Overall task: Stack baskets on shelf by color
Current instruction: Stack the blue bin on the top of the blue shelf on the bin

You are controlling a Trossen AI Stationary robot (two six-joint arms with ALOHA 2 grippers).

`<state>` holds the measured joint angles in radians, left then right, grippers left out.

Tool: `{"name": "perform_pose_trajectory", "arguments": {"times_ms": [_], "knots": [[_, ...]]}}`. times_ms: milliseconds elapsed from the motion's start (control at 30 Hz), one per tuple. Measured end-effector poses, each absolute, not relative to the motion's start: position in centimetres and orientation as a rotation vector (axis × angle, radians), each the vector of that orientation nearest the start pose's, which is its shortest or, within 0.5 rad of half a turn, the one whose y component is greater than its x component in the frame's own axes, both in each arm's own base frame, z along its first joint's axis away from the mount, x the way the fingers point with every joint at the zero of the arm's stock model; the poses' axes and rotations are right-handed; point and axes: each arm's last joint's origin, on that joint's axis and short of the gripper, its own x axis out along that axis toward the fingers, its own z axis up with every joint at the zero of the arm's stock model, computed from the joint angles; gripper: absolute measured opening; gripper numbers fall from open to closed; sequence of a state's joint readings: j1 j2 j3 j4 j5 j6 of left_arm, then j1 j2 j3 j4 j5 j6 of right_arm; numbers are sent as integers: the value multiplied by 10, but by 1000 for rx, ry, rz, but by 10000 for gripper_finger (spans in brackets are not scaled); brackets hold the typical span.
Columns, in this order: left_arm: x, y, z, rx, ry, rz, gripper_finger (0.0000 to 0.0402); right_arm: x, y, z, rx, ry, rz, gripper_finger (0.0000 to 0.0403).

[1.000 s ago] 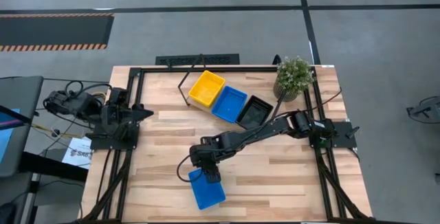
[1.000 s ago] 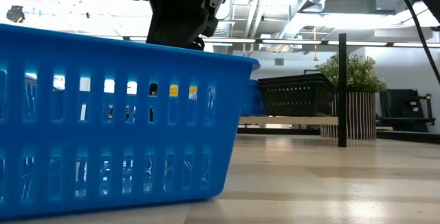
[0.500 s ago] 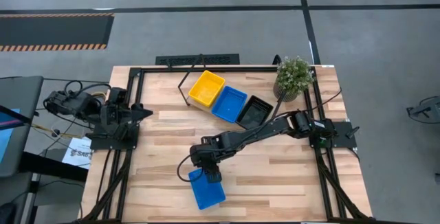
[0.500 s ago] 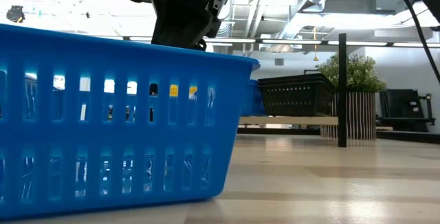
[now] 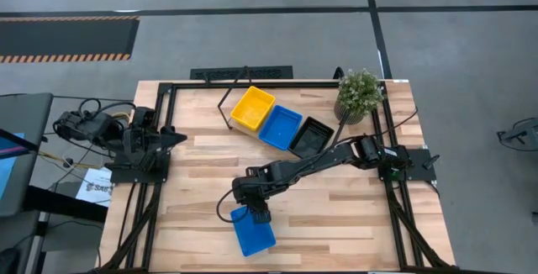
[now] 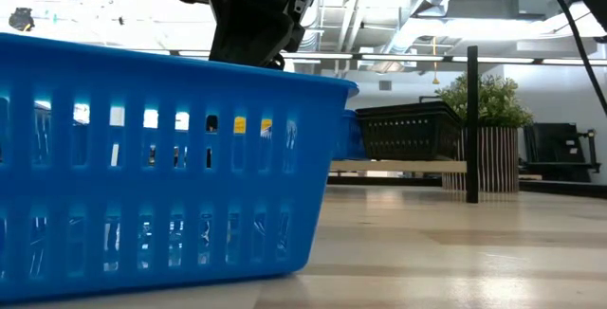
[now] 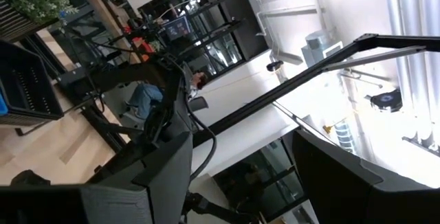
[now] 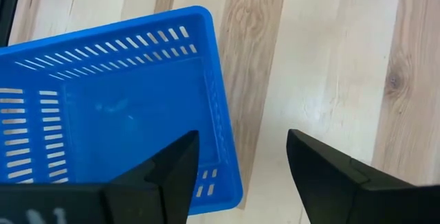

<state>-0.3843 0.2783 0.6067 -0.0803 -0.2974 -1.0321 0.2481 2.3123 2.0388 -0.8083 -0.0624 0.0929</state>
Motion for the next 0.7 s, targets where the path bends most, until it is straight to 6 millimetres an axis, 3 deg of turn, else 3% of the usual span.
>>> {"name": "perform_pose_trajectory", "arguments": {"times_ms": [267, 467, 600, 700], "knots": [[69, -19, 335, -1110, -170, -199, 238, 485, 128, 177, -2, 1150, 239, 239], [69, -19, 335, -1119, -171, -200, 238, 483, 129, 173, 11, 1183, 220, 235], [69, -19, 335, -1118, -169, -199, 238, 482, 128, 173, 13, 1191, 216, 205], [69, -19, 335, -1124, -169, -200, 238, 482, 128, 173, 65, 1199, 180, 152]]}}
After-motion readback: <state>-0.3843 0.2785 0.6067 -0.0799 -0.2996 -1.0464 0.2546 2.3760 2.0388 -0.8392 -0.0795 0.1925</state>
